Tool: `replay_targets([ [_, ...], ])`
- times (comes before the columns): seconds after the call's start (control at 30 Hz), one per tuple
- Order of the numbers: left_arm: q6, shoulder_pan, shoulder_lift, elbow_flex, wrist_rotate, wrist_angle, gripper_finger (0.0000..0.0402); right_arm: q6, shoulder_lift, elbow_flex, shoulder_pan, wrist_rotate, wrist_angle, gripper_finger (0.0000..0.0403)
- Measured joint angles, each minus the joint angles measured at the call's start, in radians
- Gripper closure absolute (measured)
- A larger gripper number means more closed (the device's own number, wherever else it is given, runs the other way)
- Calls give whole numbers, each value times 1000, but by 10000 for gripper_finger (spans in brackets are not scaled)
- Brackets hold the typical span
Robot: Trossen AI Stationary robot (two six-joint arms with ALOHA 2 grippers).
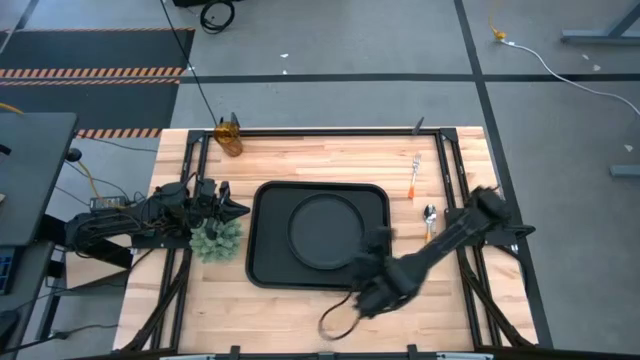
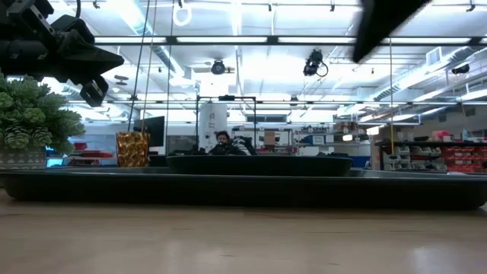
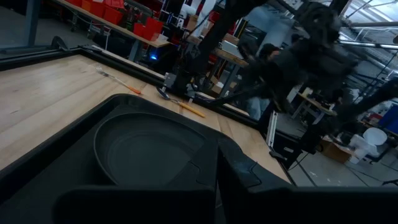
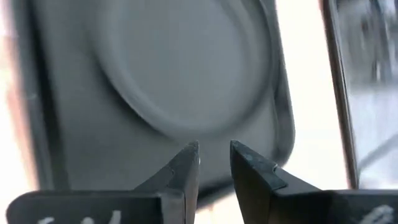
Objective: Pick and place plate/cup/fork/spoon on tray
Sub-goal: Put the yellow spoon on the black serving tray to the right of the black plate
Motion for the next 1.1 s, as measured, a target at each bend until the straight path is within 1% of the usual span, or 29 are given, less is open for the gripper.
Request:
replay_targets([
  [0.07, 0, 0, 0, 0, 0, 0, 390, 191, -70, -116, 20, -25, -28, 303],
  [0.17, 0, 0, 0, 0, 0, 0, 390, 400, -162, -291, 35, -119, -39, 293],
  [0.27, 0, 0, 0, 0, 0, 0, 390, 551, -233, -452, 29, -224, -39, 275],
  [0.37, 0, 0, 0, 0, 0, 0, 390, 639, -283, -586, 8, -370, -36, 250],
  [0.47, 0, 0, 0, 0, 0, 0, 390, 674, -317, -694, -13, -482, -34, 222],
  [0.57, 0, 0, 0, 0, 0, 0, 390, 674, -351, -781, -29, -527, -1, 198],
  [0.7, 0, 0, 0, 0, 0, 0, 390, 663, -409, -888, -54, -540, 166, 179],
  [0.8, 0, 0, 0, 0, 0, 0, 390, 647, -447, -964, -78, -540, 305, 175],
  [0.93, 0, 0, 0, 0, 0, 0, 390, 657, -479, -1026, -100, -540, 381, 176],
  [1.1, 0, 0, 0, 0, 0, 2, 390, 661, -509, -1038, -104, -539, 386, 180],
])
